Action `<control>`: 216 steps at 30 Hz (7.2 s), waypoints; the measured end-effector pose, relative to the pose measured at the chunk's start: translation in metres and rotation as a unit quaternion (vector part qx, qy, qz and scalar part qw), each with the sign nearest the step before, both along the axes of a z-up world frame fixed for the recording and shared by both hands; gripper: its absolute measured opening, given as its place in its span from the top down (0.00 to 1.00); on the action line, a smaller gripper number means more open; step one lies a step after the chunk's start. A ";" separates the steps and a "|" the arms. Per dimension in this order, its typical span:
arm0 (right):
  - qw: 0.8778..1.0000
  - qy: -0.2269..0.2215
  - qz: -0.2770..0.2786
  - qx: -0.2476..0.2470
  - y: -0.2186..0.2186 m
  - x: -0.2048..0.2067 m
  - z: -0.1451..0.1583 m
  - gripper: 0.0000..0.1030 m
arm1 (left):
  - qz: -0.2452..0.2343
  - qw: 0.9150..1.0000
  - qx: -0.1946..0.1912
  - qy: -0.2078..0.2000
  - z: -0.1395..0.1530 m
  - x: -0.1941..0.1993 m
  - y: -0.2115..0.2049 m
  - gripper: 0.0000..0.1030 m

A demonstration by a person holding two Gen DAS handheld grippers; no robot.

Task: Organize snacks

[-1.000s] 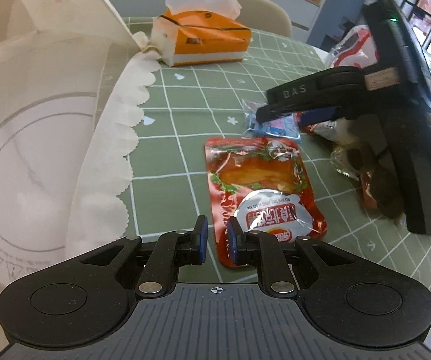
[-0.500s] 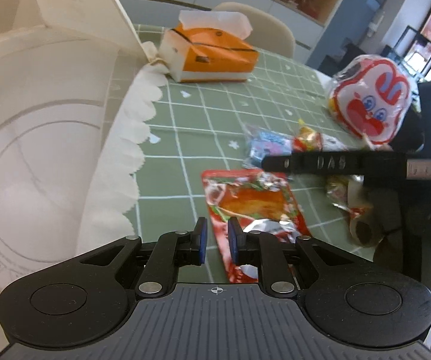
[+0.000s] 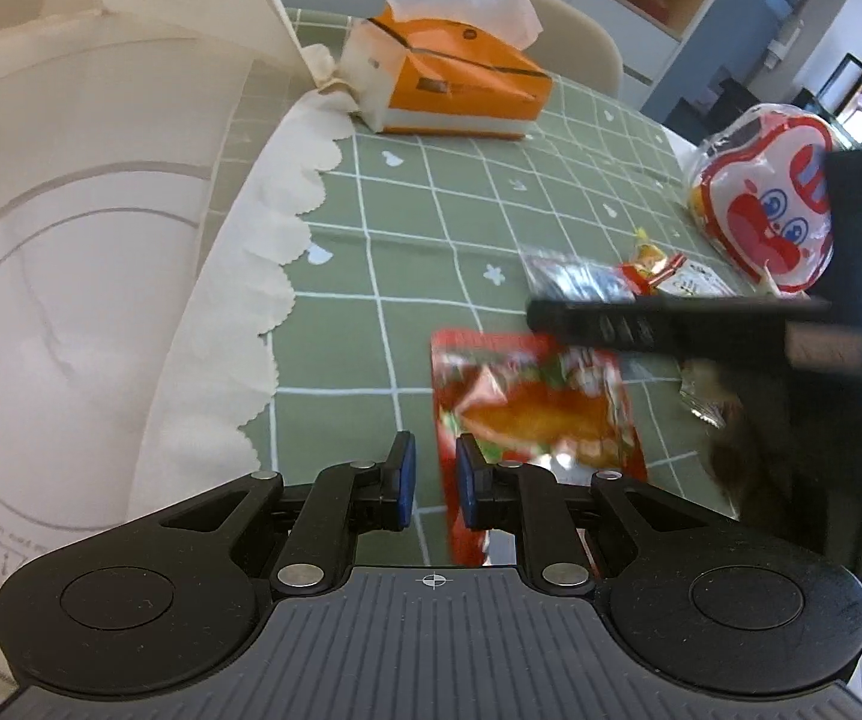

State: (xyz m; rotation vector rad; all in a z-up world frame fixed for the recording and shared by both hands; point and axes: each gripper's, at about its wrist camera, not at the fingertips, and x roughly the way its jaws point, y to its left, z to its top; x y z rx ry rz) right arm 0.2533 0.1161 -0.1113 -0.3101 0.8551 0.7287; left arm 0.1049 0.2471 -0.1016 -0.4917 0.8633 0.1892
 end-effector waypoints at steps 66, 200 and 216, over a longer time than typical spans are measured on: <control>0.976 -0.027 -0.214 0.030 -0.240 -0.193 -0.026 0.00 | -0.039 0.999 -0.021 0.013 0.015 -0.091 -0.086 0.73; 0.997 -0.034 -0.060 0.043 -0.257 -0.153 -0.009 0.21 | -0.193 0.974 -0.123 0.002 0.011 -0.093 -0.140 0.71; 0.997 -0.035 -0.055 0.032 -0.249 -0.140 -0.004 0.21 | -0.156 0.981 -0.112 0.001 0.017 -0.104 -0.125 0.71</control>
